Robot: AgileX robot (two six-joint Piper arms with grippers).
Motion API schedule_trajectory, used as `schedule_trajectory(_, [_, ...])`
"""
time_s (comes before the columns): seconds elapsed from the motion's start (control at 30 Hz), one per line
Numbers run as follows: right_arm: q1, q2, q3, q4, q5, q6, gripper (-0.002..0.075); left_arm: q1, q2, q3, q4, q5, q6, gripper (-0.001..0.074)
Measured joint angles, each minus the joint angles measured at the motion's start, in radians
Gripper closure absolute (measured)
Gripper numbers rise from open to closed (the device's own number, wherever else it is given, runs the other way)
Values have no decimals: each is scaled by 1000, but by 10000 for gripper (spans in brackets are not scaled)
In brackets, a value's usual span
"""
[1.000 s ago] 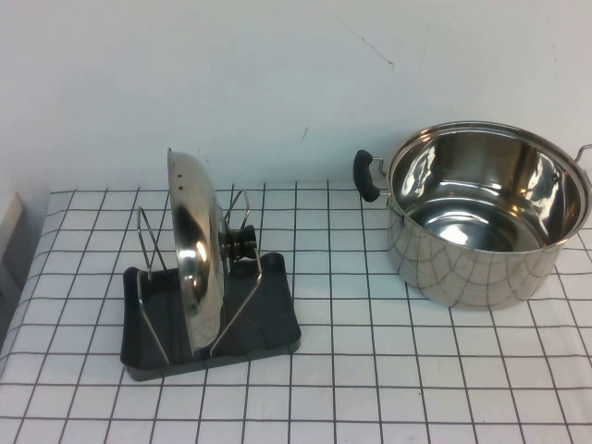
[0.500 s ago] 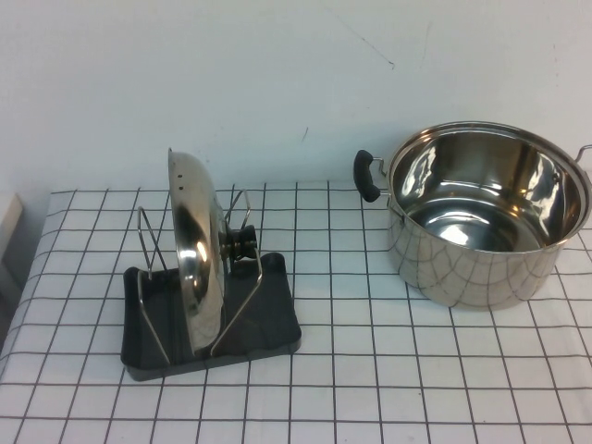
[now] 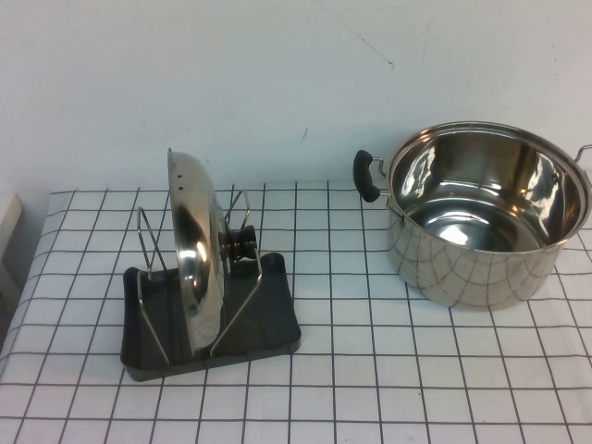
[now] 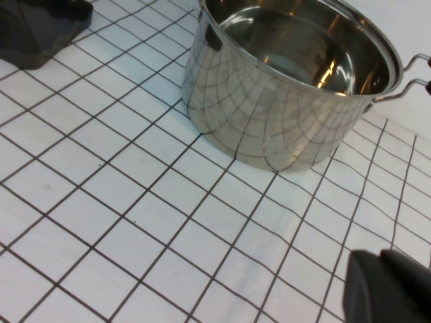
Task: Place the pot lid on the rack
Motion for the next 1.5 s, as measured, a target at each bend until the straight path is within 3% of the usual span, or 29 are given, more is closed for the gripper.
schedule_trajectory(0.2, [0, 0, 0, 1, 0, 0, 728, 0, 0, 21, -63, -59, 58, 736])
schedule_trajectory(0.37, [0, 0, 0, 5, 0, 0, 728, 0, -37, 98, -490, -48, 434, 736])
schedule_trajectory(0.47, [0, 0, 0, 6, 0, 0, 728, 0, -88, 109, -564, 6, 642, 736])
schedule_trajectory(0.57, [0, 0, 0, 9, 0, 0, 728, 0, -100, 111, -617, 157, 735, 736])
schedule_trajectory(0.87, [0, 0, 0, 9, 0, 0, 728, 0, -103, 111, -722, 535, 786, 736])
schedule_trajectory(1.5, [0, 0, 0, 9, 0, 0, 728, 0, -103, 105, -734, 560, 845, 737])
